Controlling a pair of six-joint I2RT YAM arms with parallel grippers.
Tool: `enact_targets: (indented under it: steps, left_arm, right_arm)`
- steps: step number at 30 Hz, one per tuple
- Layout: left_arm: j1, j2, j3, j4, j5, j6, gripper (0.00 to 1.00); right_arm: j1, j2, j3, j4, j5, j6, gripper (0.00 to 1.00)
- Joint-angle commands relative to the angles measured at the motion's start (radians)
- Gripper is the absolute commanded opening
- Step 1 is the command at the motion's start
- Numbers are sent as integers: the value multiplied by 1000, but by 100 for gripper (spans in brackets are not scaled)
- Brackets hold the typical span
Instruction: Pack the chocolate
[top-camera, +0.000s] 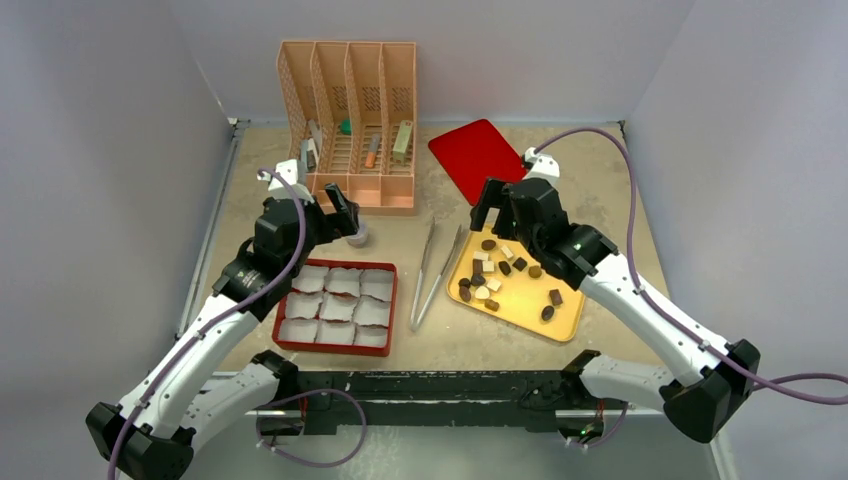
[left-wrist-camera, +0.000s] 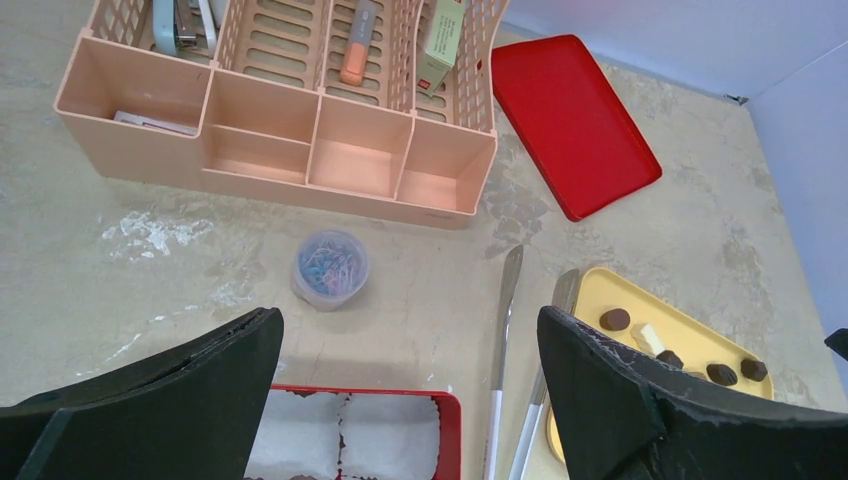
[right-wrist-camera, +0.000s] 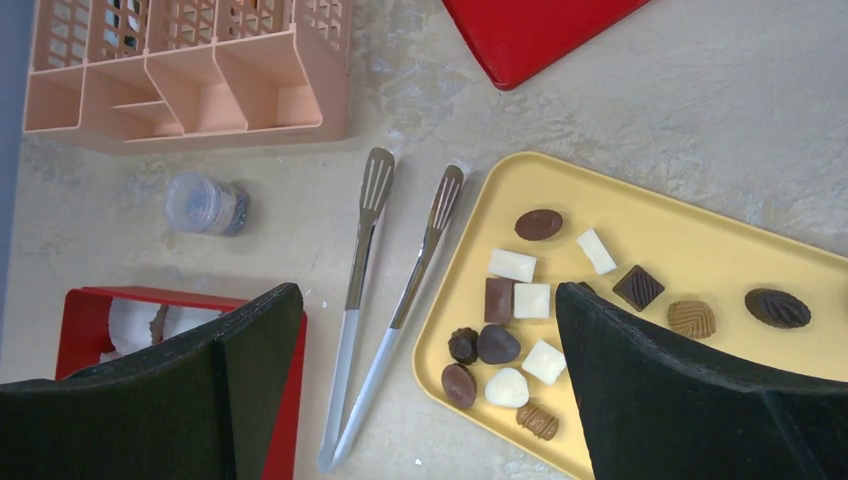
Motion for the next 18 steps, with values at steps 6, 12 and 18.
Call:
enact_targets:
  steps: [6,12,18]
  left_arm:
    - [-4,-25,18,26,-28,29,99]
    - [-4,-47,20,-12,-54,48,99]
    - [-5,-73,14,-55,-116,71,99]
  right_arm:
    - [-3,50,59,-24,-51,140,99]
    - [-2,159,90,-82,-99,250,95]
    - [20,269,98,-79,-88,332,78]
